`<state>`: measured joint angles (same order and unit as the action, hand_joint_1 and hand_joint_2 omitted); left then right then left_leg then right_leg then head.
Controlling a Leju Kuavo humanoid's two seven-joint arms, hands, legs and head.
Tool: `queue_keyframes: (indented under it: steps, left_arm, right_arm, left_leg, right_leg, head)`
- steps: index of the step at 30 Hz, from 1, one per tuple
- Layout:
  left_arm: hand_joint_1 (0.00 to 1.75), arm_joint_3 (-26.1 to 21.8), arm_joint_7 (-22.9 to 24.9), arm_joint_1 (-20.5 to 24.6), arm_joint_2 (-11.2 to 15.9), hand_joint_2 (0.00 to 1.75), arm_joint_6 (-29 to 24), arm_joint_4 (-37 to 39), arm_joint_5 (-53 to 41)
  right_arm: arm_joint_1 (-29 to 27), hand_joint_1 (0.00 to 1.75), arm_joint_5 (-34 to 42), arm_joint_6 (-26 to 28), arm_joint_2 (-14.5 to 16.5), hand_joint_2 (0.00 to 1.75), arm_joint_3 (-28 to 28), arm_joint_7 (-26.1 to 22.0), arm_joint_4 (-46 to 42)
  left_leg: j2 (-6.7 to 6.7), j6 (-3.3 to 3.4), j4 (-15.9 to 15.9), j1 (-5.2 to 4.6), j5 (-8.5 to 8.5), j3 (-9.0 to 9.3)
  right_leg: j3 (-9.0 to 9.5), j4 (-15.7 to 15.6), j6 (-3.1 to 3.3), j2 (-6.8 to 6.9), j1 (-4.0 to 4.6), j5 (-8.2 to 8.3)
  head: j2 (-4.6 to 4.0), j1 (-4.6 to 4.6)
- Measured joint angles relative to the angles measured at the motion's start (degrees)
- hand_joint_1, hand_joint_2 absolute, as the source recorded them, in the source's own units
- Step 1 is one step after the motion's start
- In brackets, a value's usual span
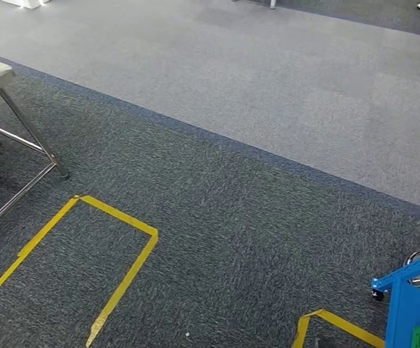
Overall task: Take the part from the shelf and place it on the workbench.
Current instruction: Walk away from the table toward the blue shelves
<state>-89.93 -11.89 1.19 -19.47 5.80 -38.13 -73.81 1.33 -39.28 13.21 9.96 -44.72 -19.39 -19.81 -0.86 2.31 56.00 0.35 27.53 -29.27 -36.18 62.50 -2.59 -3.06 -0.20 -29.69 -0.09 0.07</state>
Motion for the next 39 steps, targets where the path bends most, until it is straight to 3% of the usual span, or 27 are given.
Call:
queue_keyframes:
  steps: [2, 3, 4, 6, 7, 9, 10, 12, 14, 16, 18, 19, 20, 22, 24, 28, 34, 39]
  left_arm:
    - [0.0, 0.0, 0.0, -0.2, 0.0, 0.0, 0.0, 0.0, 0.0]
    - [0.0, 0.0, 0.0, -0.2, 0.0, 0.0, 0.0, 0.0, 0.0]
    - [0.0, 0.0, 0.0, -0.2, 0.0, 0.0, 0.0, 0.0, 0.0]
    - [0.0, 0.0, 0.0, -0.1, 0.0, 0.0, 0.0, 0.0, 0.0]
    - [0.0, 0.0, 0.0, -0.1, 0.0, 0.0, 0.0, 0.0, 0.1]
    - [0.0, 0.0, 0.0, 0.0, 0.1, 0.0, -0.1, 0.0, 0.1]
    - [0.0, 0.0, 0.0, 0.0, 0.1, 0.0, -0.1, 0.0, 0.1]
    - [0.0, 0.0, 0.0, 0.2, 0.2, 0.0, -0.2, 0.0, 0.1]
    - [0.0, 0.0, -0.1, 0.2, 0.2, 0.0, -0.3, 0.0, 0.1]
    - [0.0, 0.0, -0.2, 0.1, 0.2, 0.0, -0.3, 0.0, 0.1]
    - [0.0, 0.0, -0.2, 0.1, 0.3, 0.0, -0.3, 0.0, 0.1]
    - [0.0, 0.0, -0.2, 0.1, 0.3, 0.0, -0.3, 0.0, 0.1]
    - [0.0, 0.0, -0.2, 0.1, 0.3, 0.0, -0.3, 0.0, 0.0]
    - [0.0, 0.0, -0.2, 0.1, 0.3, 0.0, -0.3, 0.0, 0.0]
    - [0.0, 0.0, -0.2, 0.1, 0.3, 0.0, -0.4, 0.0, 0.0]
    - [0.0, 0.0, -0.2, 0.0, 0.1, 0.0, -0.5, 0.0, 0.0]
    - [0.0, -0.1, -0.2, 0.1, 0.1, 0.0, -0.5, 0.0, 0.0]
    - [0.0, -0.1, -0.2, 0.1, 0.1, 0.0, -0.5, 0.0, 0.0]
  right_arm:
    - [0.3, 0.0, -0.1, 0.0, 0.0, 0.0, -0.2, 0.1, 0.0]
    - [0.3, 0.0, -0.1, 0.0, -0.1, 0.0, -0.4, 0.1, 0.0]
    - [0.3, 0.0, -0.1, 0.1, -0.2, 0.0, -0.6, 0.2, 0.1]
    - [0.2, 0.0, -0.2, 0.1, -0.4, 0.0, -1.0, 0.3, 0.1]
    - [0.2, 0.0, -0.2, 0.1, -0.5, 0.0, -1.1, 0.3, 0.2]
    - [0.5, 0.0, -0.3, 0.1, -0.6, 0.0, -1.2, 0.3, 0.2]
    - [0.5, 0.0, -0.4, 0.1, -0.6, 0.0, -1.2, 0.3, 0.2]
    - [0.4, 0.0, -0.6, 0.1, -0.7, 0.0, -1.6, 0.3, 0.3]
    - [0.2, 0.0, -0.8, 0.2, -0.8, 0.0, -2.0, 0.3, 0.4]
    - [0.4, 0.0, -1.2, 0.4, -0.8, 0.0, -2.1, 0.3, 0.5]
    - [0.5, 0.0, -1.8, 0.6, -0.8, 0.0, -2.2, 0.3, 0.6]
    - [0.4, 0.0, -2.0, 0.8, -0.8, 0.0, -2.2, 0.3, 0.7]
    - [0.3, 0.0, -2.2, 1.0, -0.8, 0.0, -2.2, 0.3, 0.7]
    - [0.3, 0.0, -2.5, 1.3, -0.8, 0.0, -2.3, 0.3, 0.8]
    - [0.4, 0.0, -2.7, 1.4, -0.8, 0.0, -2.3, 0.3, 1.0]
    - [0.4, 0.0, -2.9, 1.6, -1.0, 0.0, -2.5, 0.4, 1.2]
    - [0.5, 0.0, -3.0, 1.7, -1.1, 0.0, -2.6, 0.4, 1.5]
    - [0.5, 0.0, -3.0, 1.8, -1.1, 0.0, -2.6, 0.4, 1.7]
  left_leg:
    - [1.84, 0.1, 0.0, -0.07, -0.02, -0.04]
    - [2.75, 0.06, 0.0, -0.08, 0.01, -0.05]
    - [3.62, -0.02, 0.0, -0.05, 0.08, -0.06]
    - [5.09, -0.42, 0.3, 0.09, 0.35, 0.02]
    - [5.72, -0.77, 0.5, 0.06, 0.58, 0.04]
    - [6.85, -1.5, 1.0, -0.22, 1.1, 0.09]
    - [7.37, -1.79, 1.2, -0.37, 1.24, 0.13]
    - [7.93, -2.33, 1.4, -0.27, 1.54, 0.32]
    - [5.75, -2.9, 3.3, 0.08, 3.34, -0.25]
    - [2.54, -3.05, 9.5, 0.21, 7.2, -2.93]
    - [1.45, -2.83, 16.6, 0.18, 10.05, -6.2]
    - [1.35, -2.63, 17.9, 0.16, 9.91, -6.88]
    - [1.33, -2.36, 17.0, 0.12, 8.6, -6.57]
    - [1.07, -1.57, 10.1, -0.1, 4.15, -3.68]
    - [0.68, -1.02, 3.8, -0.34, 1.55, -1.15]
    - [0.49, -2.16, 1.7, -0.47, 1.36, -0.76]
    - [0.49, -1.69, 1.8, -0.72, 1.24, -0.81]
    - [0.5, -1.45, 1.9, -0.81, 1.23, -0.84]
  right_leg:
    - [-3.29, 6.8, -0.58, 2.15, -0.22, -3.22]
    - [-4.15, 8.8, -0.86, 2.48, -0.45, -3.69]
    - [-4.0, 8.9, -1.13, 2.76, -0.68, -3.17]
    - [-0.73, 3.6, -1.53, 4.03, -1.09, 0.01]
    - [1.36, -0.1, -1.61, 5.44, -1.05, 1.22]
    - [4.03, -4.6, -0.95, 7.16, -0.91, 2.34]
    - [4.19, -5.0, -0.44, 7.17, -0.76, 2.18]
    - [3.97, -5.0, 0.54, 5.89, -0.74, 2.35]
    - [3.78, -5.0, 1.3, 4.8, -0.77, 2.6]
    - [3.54, -5.0, 1.88, 3.8, -0.72, 2.82]
    - [3.35, -5.0, 2.17, 2.87, -0.5, 2.92]
    - [3.35, -5.0, 2.21, 2.46, -0.37, 2.93]
    - [3.41, -5.0, 2.21, 2.11, -0.25, 2.94]
    - [3.6, -5.0, 2.19, 1.53, -0.09, 2.94]
    - [3.45, -4.8, 2.01, 1.18, 0.11, 2.96]
    - [2.92, -4.6, 2.11, 1.14, 0.12, 2.98]
    - [3.18, -5.1, 1.44, 1.13, -0.11, 3.41]
    - [3.17, -5.1, 1.28, 1.13, -0.2, 3.49]
  head:
    - [0.0, 0.22]
    - [0.0, 0.21]
    - [0.0, 0.22]
    - [0.0, 0.25]
    - [0.0, 0.3]
    - [0.0, 0.22]
    - [0.0, 0.16]
    - [0.0, 0.04]
    - [0.0, 0.03]
    - [0.0, -0.13]
    - [0.0, -0.25]
    - [0.0, -0.27]
    - [0.0, -0.26]
    - [0.0, -0.25]
    - [0.0, -0.21]
    - [0.0, -0.13]
    - [0.0, -0.13]
    - [0.0, -0.15]
